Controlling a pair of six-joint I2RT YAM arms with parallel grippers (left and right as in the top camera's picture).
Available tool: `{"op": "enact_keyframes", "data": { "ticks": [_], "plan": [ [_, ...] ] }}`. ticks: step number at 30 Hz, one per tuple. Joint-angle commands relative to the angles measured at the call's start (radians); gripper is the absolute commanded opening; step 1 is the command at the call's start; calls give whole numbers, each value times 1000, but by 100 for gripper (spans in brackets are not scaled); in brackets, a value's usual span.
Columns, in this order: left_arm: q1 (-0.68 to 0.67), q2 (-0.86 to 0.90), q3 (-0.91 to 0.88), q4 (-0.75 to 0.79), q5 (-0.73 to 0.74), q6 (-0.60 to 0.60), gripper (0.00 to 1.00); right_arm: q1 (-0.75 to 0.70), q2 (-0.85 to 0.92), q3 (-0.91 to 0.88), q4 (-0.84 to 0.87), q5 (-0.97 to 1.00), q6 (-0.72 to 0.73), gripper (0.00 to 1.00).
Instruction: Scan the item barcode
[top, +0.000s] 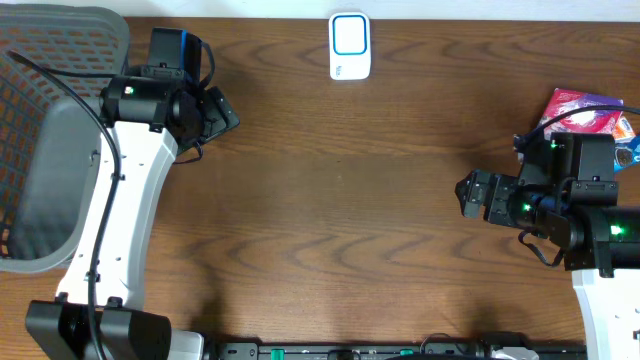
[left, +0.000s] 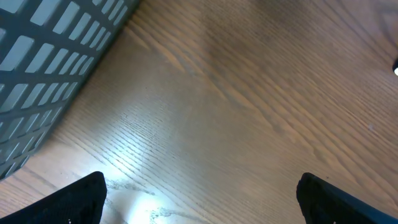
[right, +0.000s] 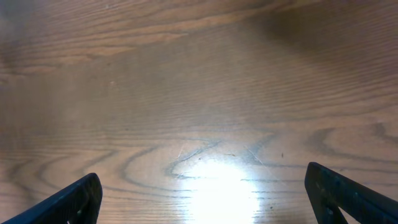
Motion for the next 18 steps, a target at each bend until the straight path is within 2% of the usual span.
{"op": "enact_keyframes", "data": {
  "ticks": [1, 12, 18],
  "plan": [
    [3, -1, 3, -6, -13, -9, 98, 8, -9, 1, -1, 41, -42, 99],
    [3, -1, 3, -6, -13, -8, 98, 11, -9, -2, 6, 35, -111, 99],
    [3, -1, 3, -6, -13, -8, 98, 10, -61, -126, 193, -9, -164, 99]
  ]
}}
